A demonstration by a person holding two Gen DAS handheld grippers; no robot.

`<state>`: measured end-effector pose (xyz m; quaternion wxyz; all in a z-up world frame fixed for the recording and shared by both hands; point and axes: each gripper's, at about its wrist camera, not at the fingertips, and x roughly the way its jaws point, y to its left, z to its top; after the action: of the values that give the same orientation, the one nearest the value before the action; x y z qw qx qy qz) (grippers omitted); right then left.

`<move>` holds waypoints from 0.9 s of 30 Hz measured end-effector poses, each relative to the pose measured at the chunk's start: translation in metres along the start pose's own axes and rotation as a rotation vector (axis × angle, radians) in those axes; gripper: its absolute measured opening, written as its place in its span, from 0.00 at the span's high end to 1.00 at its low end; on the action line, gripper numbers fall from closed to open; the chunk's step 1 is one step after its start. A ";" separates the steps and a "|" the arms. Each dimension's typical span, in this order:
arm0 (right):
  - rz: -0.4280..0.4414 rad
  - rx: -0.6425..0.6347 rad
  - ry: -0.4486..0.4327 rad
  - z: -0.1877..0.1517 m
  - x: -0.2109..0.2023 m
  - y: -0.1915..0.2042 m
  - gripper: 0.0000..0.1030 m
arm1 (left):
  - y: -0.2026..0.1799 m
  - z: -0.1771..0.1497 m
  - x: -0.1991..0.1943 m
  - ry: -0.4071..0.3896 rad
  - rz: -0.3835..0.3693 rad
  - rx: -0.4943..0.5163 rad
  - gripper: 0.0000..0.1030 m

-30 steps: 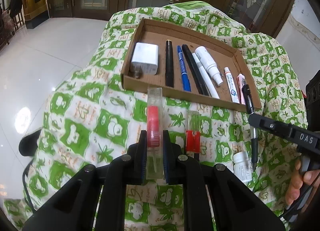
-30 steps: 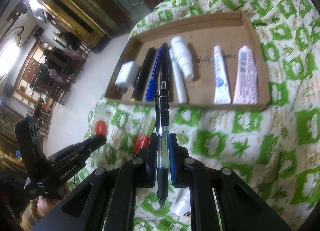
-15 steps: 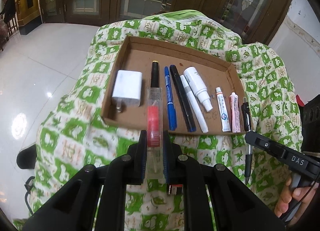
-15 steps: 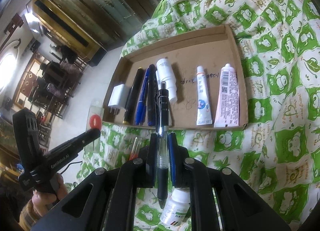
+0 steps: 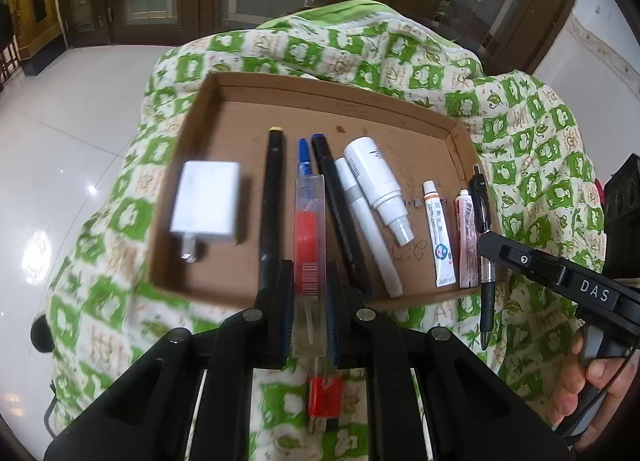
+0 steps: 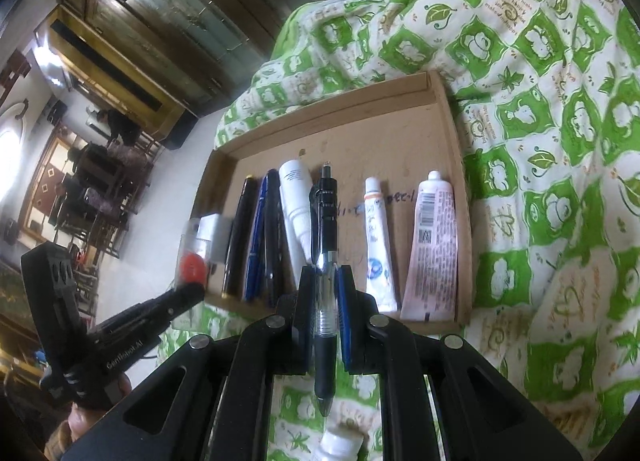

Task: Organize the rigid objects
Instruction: 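Lower the clear pen into the tray and open the right tool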

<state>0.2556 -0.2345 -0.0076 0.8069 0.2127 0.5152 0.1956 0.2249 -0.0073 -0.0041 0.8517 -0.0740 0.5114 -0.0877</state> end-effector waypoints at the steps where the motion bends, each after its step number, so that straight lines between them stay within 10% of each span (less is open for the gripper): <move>1: -0.002 -0.002 -0.001 0.003 0.000 0.000 0.90 | -0.003 0.003 0.002 0.003 -0.003 0.004 0.89; 13: -0.105 -0.080 0.012 0.049 0.008 -0.008 0.90 | -0.078 0.036 0.035 0.025 -0.113 0.095 0.89; 27: -0.123 -0.025 0.068 0.077 0.051 -0.031 0.90 | -0.081 0.056 0.085 0.090 -0.051 0.058 0.89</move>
<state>0.3487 -0.2439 -0.0340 0.8020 0.1639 0.5519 0.1591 0.3075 -0.1033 -0.0335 0.8272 -0.0584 0.5442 -0.1272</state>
